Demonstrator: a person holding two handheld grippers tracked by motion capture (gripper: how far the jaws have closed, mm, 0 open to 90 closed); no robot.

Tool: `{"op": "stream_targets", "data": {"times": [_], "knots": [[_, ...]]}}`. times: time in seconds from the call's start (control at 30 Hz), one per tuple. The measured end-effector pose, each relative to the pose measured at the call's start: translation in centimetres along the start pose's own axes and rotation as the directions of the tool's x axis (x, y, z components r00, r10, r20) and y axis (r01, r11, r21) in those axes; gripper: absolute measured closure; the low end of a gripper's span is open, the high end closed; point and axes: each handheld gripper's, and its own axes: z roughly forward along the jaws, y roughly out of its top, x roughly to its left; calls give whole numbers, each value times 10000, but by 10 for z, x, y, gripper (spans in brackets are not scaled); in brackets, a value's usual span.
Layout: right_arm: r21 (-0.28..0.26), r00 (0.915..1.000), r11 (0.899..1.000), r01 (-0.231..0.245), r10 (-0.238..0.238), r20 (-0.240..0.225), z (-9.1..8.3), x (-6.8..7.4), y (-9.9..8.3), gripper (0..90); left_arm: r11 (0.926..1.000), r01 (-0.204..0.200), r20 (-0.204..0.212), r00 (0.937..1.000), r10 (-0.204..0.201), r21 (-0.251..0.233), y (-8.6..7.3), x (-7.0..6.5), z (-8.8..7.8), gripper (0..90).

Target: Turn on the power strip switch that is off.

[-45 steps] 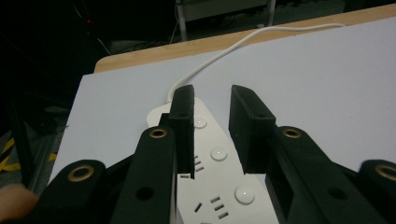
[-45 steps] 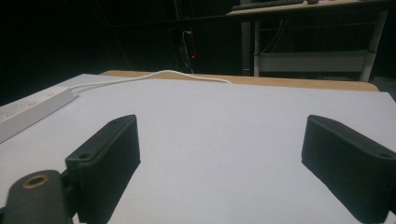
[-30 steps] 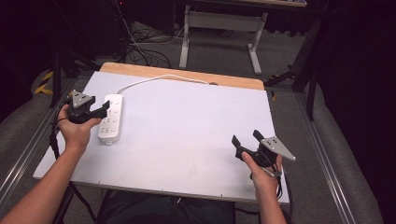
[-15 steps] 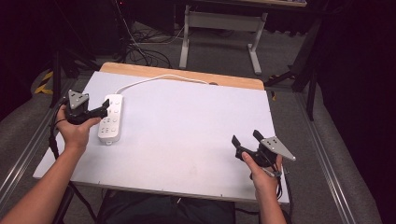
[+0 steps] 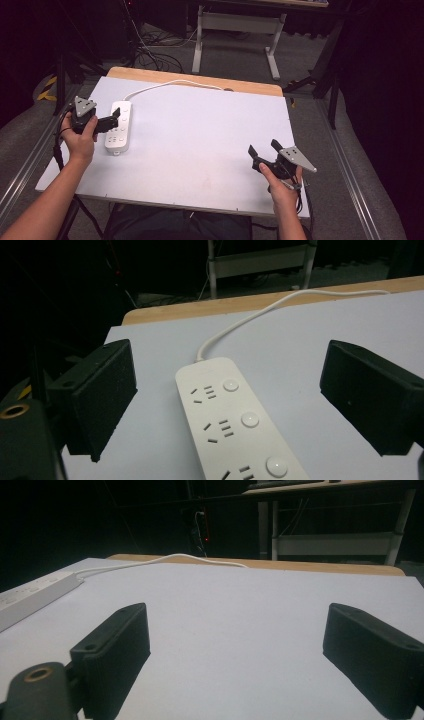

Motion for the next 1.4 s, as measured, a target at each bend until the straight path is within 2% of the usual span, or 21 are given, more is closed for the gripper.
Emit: {"op": "stream_targets", "data": {"times": [0.1, 0.3, 0.93, 1.4], "knots": [[0, 10000, 10000, 0, 0, 6, 0, 0, 0, 120, 10000, 79, -15, 10000, -79, 37, 0, 1, 1, 85], [-18, 10000, 10000, -20, 20, 10, -1, 0, 0, 120, 10000, -69, 33, 10000, 69, 38, -1, -1, 1, 84], [15, 10000, 10000, 28, -28, 54, -1, 0, 0, 120, 9998, 135, 118, 9998, -137, 154, -2, 0, 3, 71], [12, 10000, 10000, 20, -20, 56, -2, 0, 0, 120, 9997, 138, 79, 9999, -139, 188, -2, 0, 3, 70]]}}
